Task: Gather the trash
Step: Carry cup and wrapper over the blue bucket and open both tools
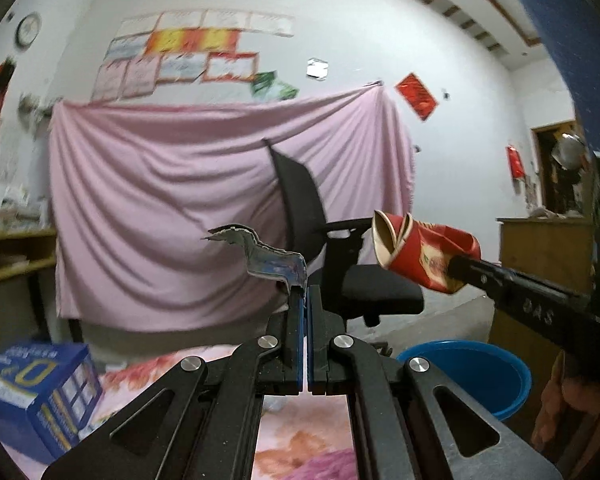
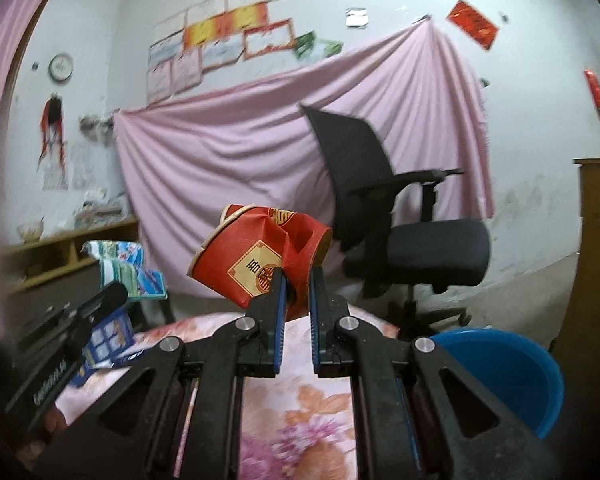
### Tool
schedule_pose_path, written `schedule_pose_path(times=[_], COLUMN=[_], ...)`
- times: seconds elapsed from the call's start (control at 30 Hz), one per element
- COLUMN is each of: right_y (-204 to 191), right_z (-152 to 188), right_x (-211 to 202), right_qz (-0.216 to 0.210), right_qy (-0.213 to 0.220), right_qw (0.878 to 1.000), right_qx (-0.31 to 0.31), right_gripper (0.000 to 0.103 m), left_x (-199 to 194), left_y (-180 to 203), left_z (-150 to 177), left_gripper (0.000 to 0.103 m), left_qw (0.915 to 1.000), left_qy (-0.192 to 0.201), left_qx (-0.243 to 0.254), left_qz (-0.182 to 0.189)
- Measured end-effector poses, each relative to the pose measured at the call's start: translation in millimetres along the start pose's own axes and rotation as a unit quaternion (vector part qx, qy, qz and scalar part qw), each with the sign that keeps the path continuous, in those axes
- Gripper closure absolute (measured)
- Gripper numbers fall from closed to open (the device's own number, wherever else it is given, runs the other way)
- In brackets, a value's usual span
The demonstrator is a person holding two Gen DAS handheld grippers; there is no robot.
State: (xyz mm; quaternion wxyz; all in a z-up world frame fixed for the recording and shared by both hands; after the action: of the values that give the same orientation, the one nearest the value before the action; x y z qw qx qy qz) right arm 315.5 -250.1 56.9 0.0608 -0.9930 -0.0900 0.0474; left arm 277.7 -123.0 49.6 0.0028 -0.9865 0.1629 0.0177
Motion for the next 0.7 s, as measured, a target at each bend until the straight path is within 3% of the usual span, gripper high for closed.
schedule_pose_path(times=[0.2,0.3,0.53,0.7], right_y=[46,72,126,155], right_z=[-8,-7,10,33], right_x=[-16,-21,-26,-20], right_qz=[0.055,0.087,0.146,0.177], right_qy=[0.018,0.016,-0.018,-0.073], right_qw=[0.998,0.995,0.985,0.974], right_qx=[0.033,0.049,0.090,0.123], right_gripper=[0.064,0.064,0.063,0.063], left_x=[29,47,89,125], left_y=[48,72,115,141], left_z=[-8,-9,9,32], left_gripper=[0.103,0.103,0.103,0.103], left_qw=[0.9986,0.9962,0.9843,0.9674], left_qy=[0.011,-0.002,-0.093,-0.191], left_qx=[0.021,0.009,-0.004,-0.010], left_qz=[0.048,0.086,0.151,0.166])
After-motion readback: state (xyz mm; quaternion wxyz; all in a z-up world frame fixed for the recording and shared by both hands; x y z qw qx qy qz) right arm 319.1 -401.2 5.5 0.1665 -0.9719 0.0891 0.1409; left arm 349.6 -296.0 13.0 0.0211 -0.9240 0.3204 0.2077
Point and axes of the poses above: each gripper's, at about its wrist camera, not at the fingertips, and x roughly the way its jaws point, y to its right, z to its underside, the point moved 7 cm from there along x, roughly the way its jaws point, and after that the axes turned 3 degrees about -x, right-handed, at the moved point
